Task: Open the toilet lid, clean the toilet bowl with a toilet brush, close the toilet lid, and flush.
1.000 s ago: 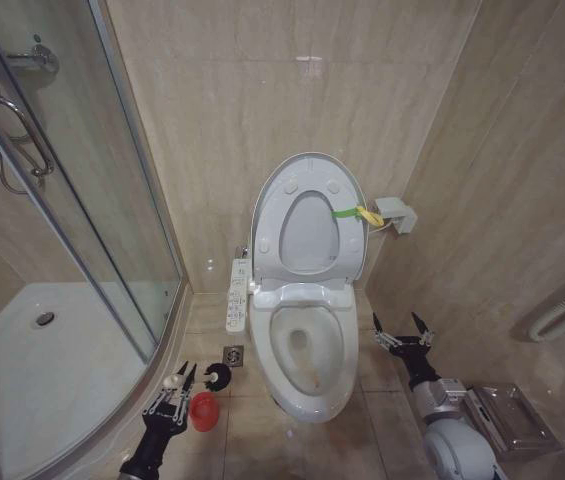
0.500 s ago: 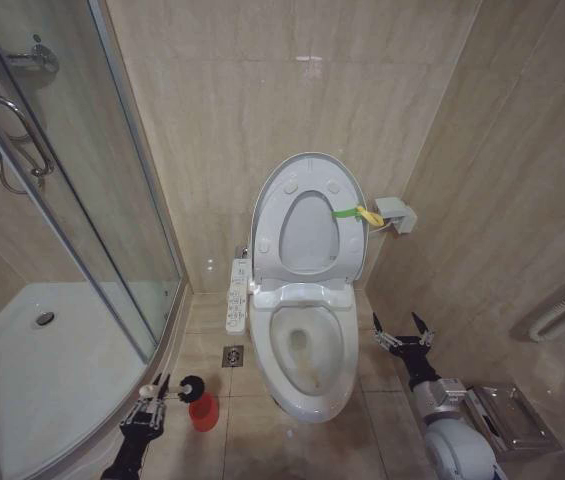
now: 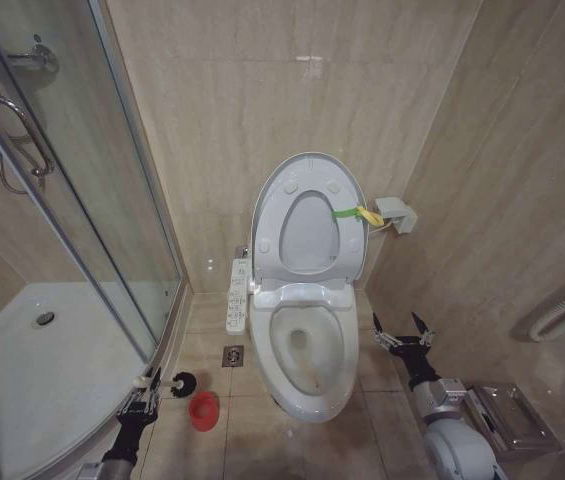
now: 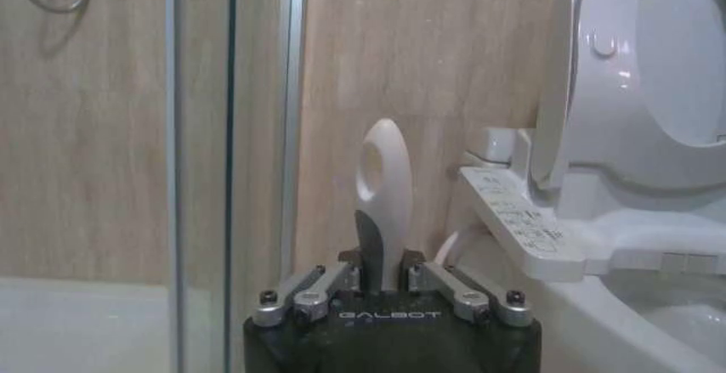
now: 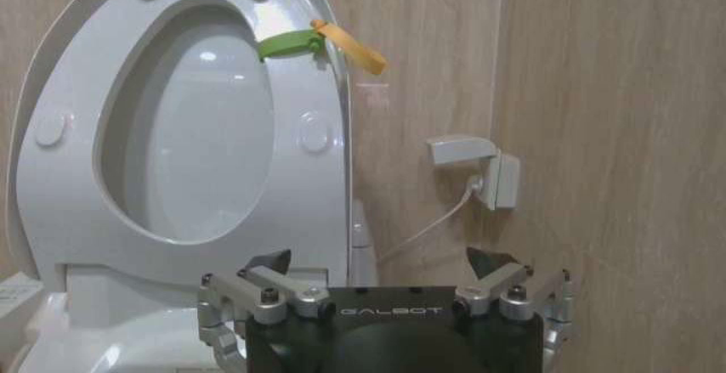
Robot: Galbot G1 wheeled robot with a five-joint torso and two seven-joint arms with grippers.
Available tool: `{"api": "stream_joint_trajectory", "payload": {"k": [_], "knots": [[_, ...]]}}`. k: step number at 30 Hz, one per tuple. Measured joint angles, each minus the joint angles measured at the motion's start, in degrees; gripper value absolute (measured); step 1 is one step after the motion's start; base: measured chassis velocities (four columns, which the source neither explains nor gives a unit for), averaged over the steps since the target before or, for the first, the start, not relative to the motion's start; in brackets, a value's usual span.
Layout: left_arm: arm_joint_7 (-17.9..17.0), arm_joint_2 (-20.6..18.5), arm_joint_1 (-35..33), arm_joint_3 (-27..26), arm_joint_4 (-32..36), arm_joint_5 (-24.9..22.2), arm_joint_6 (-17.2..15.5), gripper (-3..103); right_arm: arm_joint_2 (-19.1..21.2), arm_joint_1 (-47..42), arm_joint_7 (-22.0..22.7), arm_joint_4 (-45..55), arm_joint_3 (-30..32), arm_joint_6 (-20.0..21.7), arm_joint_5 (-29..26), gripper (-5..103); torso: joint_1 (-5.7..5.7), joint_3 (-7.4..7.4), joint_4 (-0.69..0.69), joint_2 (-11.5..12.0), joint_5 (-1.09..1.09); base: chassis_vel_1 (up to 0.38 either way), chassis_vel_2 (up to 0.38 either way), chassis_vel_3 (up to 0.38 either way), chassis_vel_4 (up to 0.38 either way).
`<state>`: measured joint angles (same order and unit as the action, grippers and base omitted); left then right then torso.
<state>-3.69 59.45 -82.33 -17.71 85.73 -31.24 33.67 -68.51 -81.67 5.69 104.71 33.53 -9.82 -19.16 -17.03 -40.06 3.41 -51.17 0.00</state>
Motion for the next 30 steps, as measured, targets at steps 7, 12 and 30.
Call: {"api": "stream_joint_trajectory", "payload": {"k": [7,12,30], "knots": [[0.8,1.5,4.0,3.1,-4.9,-1.9,0.0,19,0.0,0.0,0.0,0.0,0.0,0.0,0.0,100,0.00,0.00,0.00,0.0,0.00,0.000,0.000,0.000,0.000],[0.8,2.0,4.8,4.2,-6.5,-1.9,-0.7,19,0.0,0.0,0.0,0.0,0.0,0.0,0.0,100,0.00,0.00,0.00,0.0,0.01,0.000,0.000,0.000,0.000],[2.8,3.6,10.4,7.0,-18.0,-2.9,0.2,19,0.0,0.0,0.0,0.0,0.0,0.0,0.0,100,0.00,0.00,-0.01,0.0,0.01,0.000,0.000,0.000,0.000]]}}
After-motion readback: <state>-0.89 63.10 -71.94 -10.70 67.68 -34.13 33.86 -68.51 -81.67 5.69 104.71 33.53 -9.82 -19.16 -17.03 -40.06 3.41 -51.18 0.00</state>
